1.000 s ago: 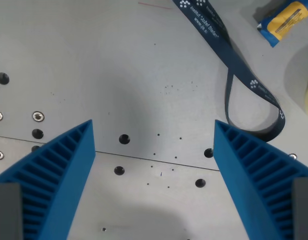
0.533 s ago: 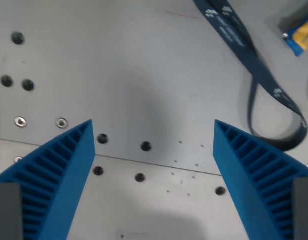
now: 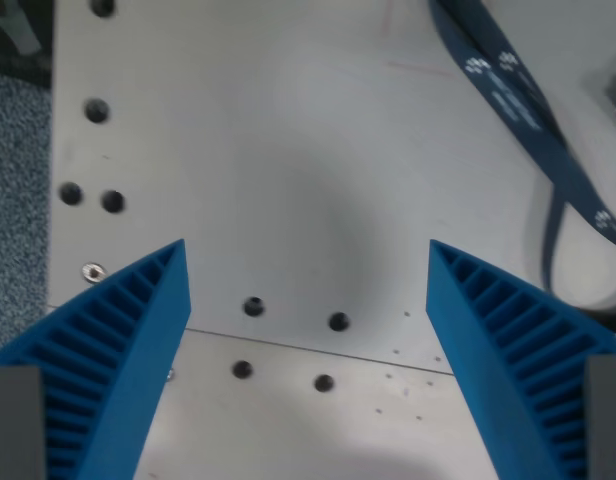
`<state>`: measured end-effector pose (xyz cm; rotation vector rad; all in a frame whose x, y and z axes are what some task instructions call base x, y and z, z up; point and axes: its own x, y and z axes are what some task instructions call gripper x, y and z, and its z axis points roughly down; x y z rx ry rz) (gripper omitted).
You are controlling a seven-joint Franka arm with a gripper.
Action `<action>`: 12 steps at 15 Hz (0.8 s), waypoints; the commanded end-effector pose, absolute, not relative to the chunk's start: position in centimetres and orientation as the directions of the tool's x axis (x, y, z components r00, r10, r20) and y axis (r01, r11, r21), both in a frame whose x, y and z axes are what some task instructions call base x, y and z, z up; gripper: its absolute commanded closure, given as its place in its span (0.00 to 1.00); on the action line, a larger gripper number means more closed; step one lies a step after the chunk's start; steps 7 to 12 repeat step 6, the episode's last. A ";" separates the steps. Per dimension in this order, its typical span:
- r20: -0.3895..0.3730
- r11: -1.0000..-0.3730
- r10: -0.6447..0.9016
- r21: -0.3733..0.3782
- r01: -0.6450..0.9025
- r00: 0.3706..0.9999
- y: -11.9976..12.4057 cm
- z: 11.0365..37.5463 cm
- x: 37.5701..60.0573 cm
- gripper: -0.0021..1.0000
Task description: Move in base positive y
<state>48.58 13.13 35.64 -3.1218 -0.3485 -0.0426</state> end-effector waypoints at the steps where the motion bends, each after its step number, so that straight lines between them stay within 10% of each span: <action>1: -0.009 -0.979 0.203 0.003 0.203 0.979 14.7 35.9 49.6 0.00; 12: -0.009 -0.979 0.203 0.003 0.203 0.979 17.4 35.9 50.2 0.00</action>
